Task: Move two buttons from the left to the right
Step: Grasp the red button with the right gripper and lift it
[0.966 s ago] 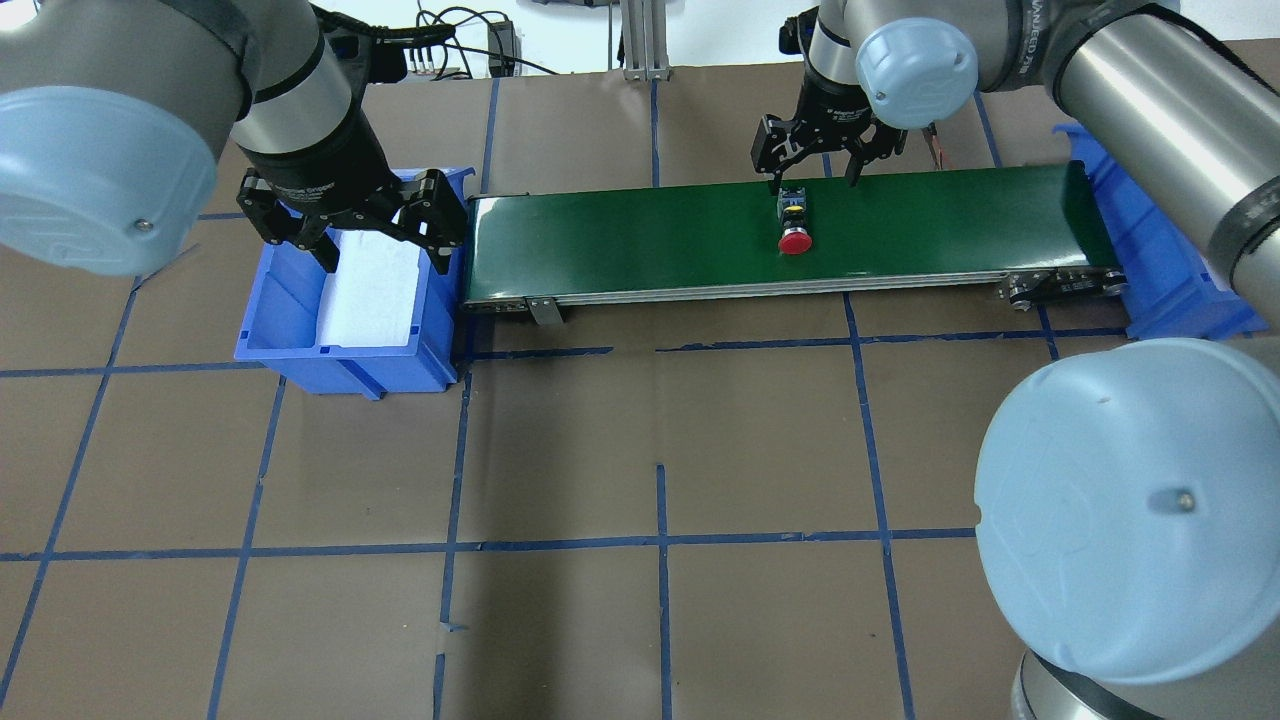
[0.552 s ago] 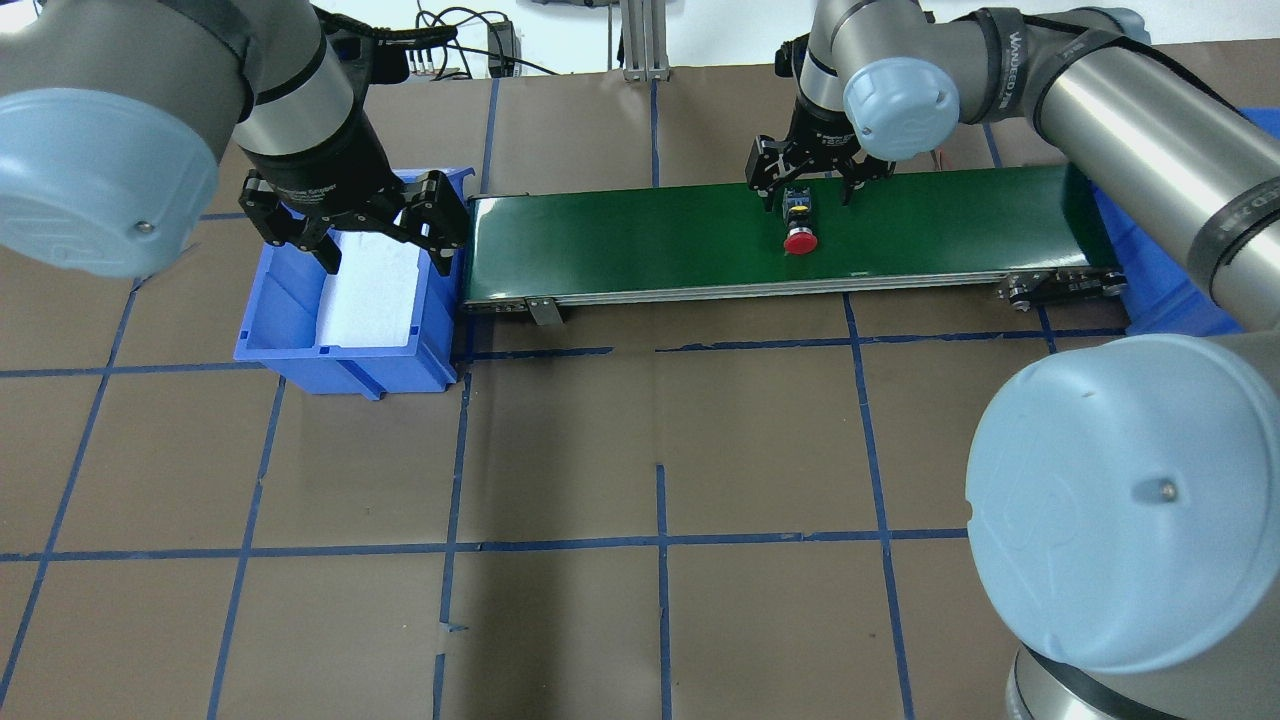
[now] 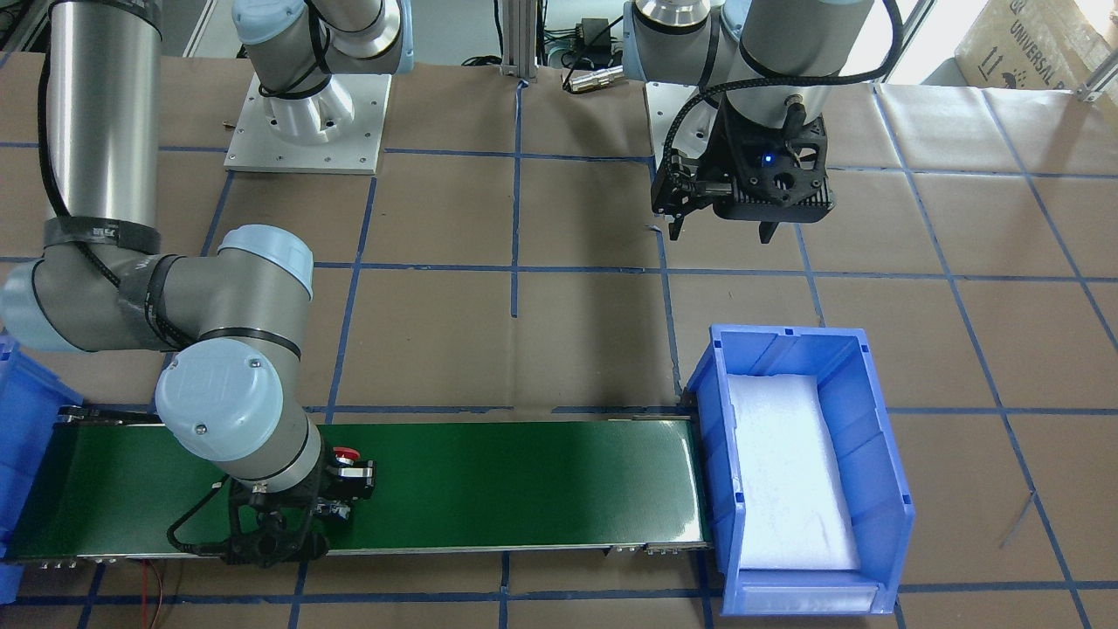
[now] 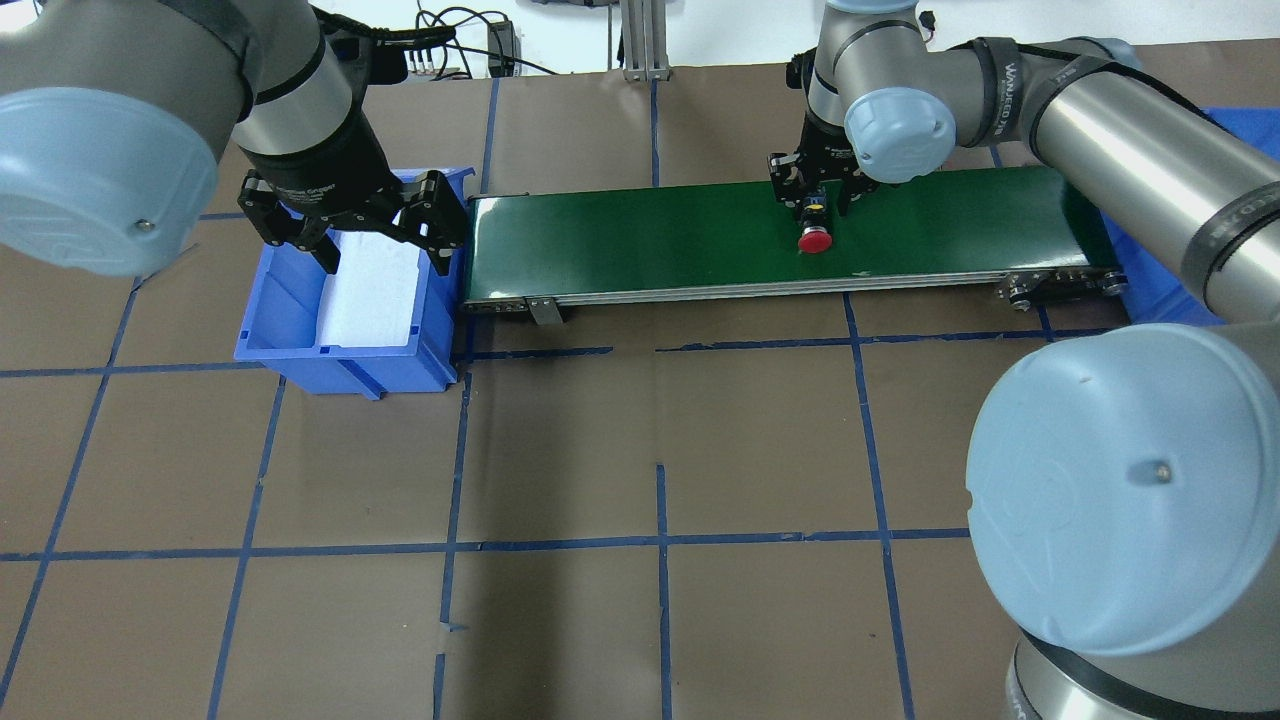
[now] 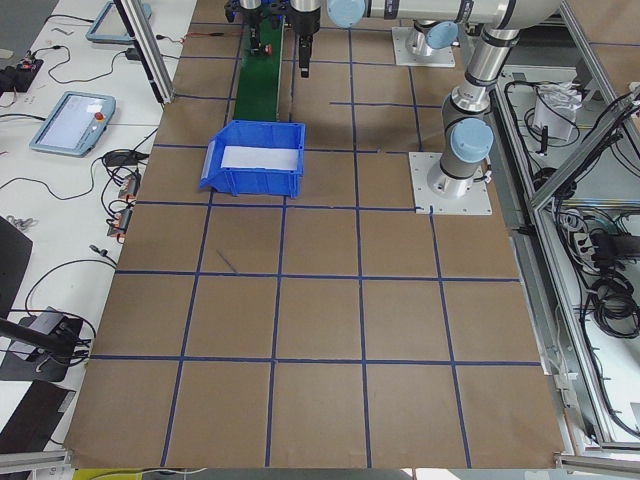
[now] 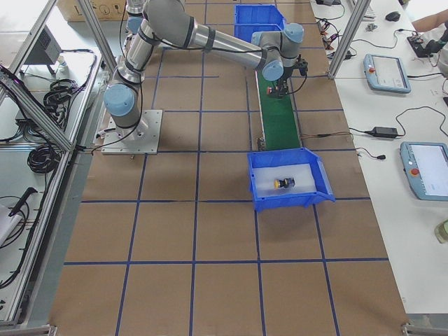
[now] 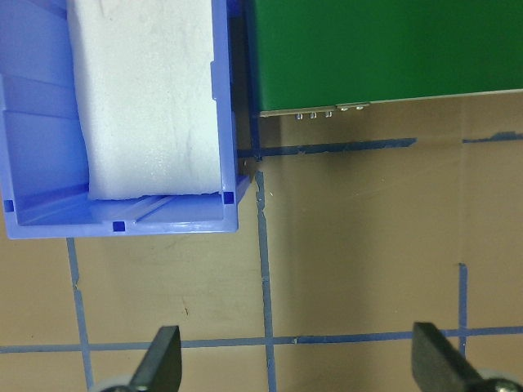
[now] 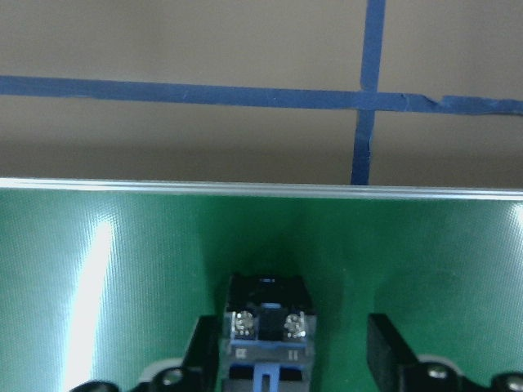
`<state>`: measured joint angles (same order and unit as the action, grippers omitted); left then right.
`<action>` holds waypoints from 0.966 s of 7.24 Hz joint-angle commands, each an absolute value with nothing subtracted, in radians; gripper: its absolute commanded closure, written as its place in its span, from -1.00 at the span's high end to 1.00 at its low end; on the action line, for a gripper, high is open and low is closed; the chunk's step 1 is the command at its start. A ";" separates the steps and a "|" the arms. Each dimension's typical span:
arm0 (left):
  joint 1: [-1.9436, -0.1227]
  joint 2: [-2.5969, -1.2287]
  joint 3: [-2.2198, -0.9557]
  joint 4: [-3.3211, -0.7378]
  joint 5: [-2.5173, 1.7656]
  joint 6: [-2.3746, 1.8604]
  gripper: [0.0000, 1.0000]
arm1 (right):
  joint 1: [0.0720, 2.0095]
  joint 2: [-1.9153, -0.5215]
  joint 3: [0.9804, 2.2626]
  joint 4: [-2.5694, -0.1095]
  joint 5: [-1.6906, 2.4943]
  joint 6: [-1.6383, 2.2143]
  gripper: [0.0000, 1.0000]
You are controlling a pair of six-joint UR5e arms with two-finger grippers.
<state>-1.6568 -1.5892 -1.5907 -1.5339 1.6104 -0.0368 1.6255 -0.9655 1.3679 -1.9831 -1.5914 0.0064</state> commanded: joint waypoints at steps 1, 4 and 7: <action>-1.657 -1.589 -1.591 -1.534 1.611 -0.037 1.00 | 1.614 -0.970 1.301 -1.861 -1.592 0.005 -0.73; -1.657 -1.589 -1.591 -1.534 1.611 -0.037 1.00 | 1.522 -0.977 1.238 -1.835 -1.632 -0.064 -0.74; -1.657 -1.588 -1.591 -1.534 1.611 -0.037 1.00 | 1.355 -1.005 1.221 -1.816 -1.632 -0.301 -0.76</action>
<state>-1.6572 -1.5888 -1.5907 -1.5340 1.6103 -0.0368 1.4430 -0.9952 1.2264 -1.8211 -1.6328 -0.1749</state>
